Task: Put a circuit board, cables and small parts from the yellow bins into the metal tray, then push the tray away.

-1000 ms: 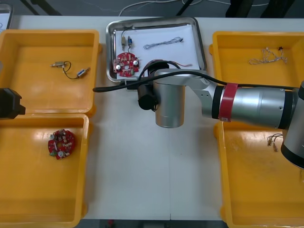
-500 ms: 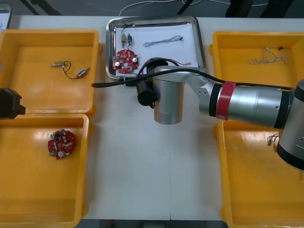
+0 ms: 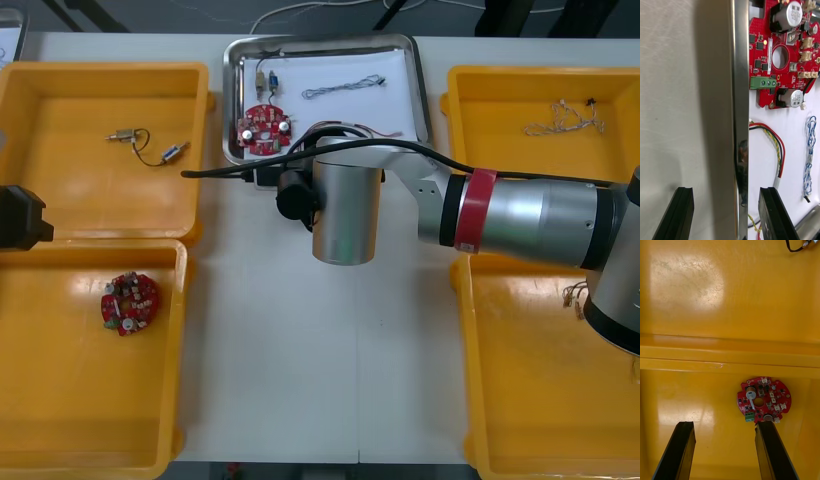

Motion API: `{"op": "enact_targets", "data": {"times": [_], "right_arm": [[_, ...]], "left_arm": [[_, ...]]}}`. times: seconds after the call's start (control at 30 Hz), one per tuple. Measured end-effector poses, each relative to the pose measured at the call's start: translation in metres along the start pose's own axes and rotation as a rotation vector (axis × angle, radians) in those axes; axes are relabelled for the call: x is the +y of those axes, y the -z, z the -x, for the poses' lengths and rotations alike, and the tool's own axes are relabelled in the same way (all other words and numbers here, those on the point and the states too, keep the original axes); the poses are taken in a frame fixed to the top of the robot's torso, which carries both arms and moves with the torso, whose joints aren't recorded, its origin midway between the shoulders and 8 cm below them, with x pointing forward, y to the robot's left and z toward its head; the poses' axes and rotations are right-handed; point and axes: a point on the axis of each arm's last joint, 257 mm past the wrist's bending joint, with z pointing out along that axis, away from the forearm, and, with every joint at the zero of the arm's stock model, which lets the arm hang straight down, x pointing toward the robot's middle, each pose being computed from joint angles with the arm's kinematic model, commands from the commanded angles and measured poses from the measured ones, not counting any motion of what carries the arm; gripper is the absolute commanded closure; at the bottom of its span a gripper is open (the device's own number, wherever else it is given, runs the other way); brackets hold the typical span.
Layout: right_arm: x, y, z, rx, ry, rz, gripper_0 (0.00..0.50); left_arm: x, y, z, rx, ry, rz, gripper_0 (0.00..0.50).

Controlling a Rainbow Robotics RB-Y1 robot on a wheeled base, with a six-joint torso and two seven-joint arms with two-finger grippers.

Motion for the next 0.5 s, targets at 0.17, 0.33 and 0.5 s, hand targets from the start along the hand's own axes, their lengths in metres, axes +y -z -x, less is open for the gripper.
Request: {"op": "enact_targets", "data": {"times": [0.17,0.33,0.5], "right_arm": [[0.004,0.018,0.0,0.023,-0.003,0.038,0.0],[0.009,0.037,-0.005,0.056,-0.066,0.111,0.0],[0.009,0.063,-0.015,0.09,-0.141,0.197,0.0]], "left_arm": [[0.0,0.0,0.0,0.0,0.0,0.0,0.03],[0.0,0.0,0.0,0.0,0.0,0.0,0.028],[0.0,0.0,0.0,0.0,0.0,0.0,0.028]]}}
